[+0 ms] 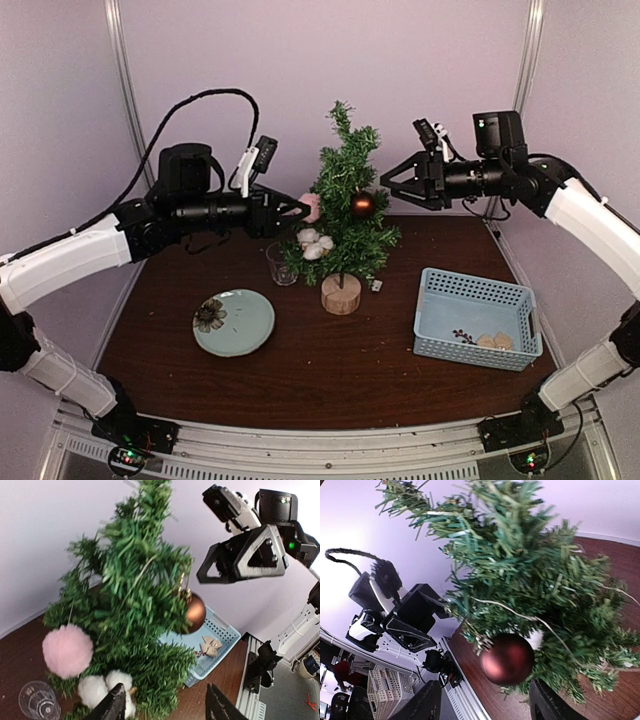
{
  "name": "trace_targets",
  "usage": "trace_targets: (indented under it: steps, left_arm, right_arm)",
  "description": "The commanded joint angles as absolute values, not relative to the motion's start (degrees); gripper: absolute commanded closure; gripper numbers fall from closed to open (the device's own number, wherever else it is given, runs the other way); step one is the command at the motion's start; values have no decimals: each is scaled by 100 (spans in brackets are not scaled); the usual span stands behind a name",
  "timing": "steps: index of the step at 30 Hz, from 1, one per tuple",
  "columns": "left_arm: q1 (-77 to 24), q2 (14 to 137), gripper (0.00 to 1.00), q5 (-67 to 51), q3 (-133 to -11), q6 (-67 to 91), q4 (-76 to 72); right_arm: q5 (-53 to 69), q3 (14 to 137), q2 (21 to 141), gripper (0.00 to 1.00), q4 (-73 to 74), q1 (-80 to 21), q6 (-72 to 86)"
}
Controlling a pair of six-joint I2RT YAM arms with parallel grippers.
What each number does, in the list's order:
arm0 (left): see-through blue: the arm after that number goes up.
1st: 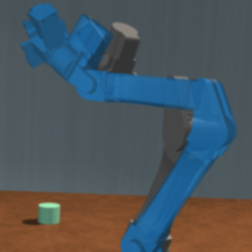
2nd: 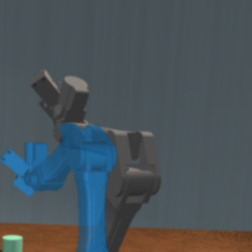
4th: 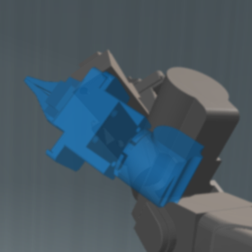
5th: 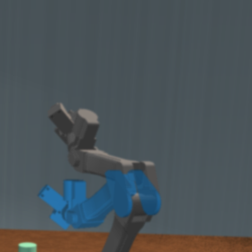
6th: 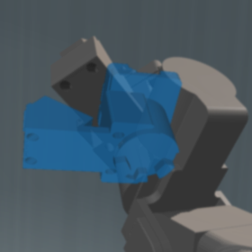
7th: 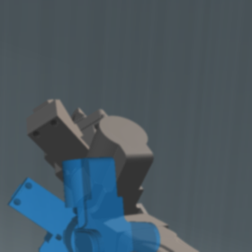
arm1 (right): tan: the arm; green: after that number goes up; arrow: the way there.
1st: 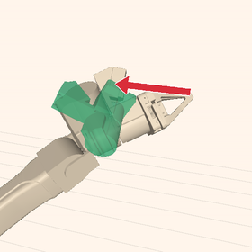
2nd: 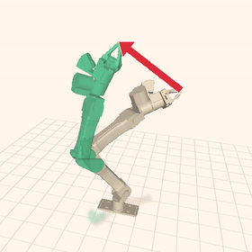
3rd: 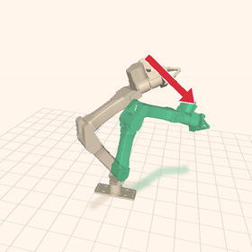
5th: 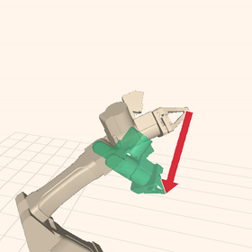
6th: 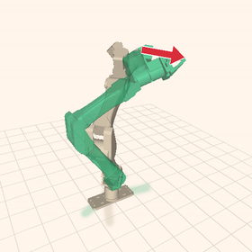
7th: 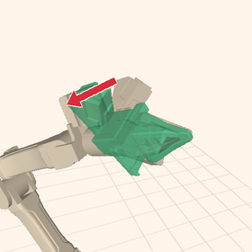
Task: Decorate the small christmas tree
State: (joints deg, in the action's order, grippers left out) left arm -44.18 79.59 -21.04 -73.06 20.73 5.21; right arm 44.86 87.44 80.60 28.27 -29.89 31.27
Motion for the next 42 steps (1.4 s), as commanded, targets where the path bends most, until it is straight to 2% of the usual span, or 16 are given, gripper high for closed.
trace_targets:
  steps: [1, 5, 9, 12, 22, 29, 36, 42]
  left_arm:
    - [-4191, 7399, 48, -1631, -6450, 2590, 582]
    - [-4086, 6992, 53, -1251, -5519, 3008, 539]
    - [-4009, 6975, 57, -1041, -5000, 3314, 402]
    - [-3982, 7020, 58, -837, -4669, 3598, 84]
    - [-3990, 7757, 64, -313, -3598, 4739, -1936]
    - [-4158, 8733, 71, -313, -3485, 5072, -3284]
    - [-4561, 10322, 73, -214, -3820, 5722, -5091]
    - [-4813, 11226, 73, 93, -4268, 6158, -5806]
  right_arm:
    - [4754, 8114, 7393, 38, 2379, -2438, 3644]
    - [4569, 7482, 7048, 42, 2430, -1888, 3822]
    - [4315, 7163, 7328, 48, 2810, -1664, 3544]
    - [4166, 6919, 7604, 49, 2649, -1567, 3556]
    - [4414, 6628, 8831, 54, 1505, -1515, 3761]
    - [4314, 6536, 9420, 65, 1224, -1509, 3918]
    - [4210, 5837, 9021, 66, 806, -1708, 4368]
    - [4135, 5785, 9032, 66, 822, -2001, 4388]
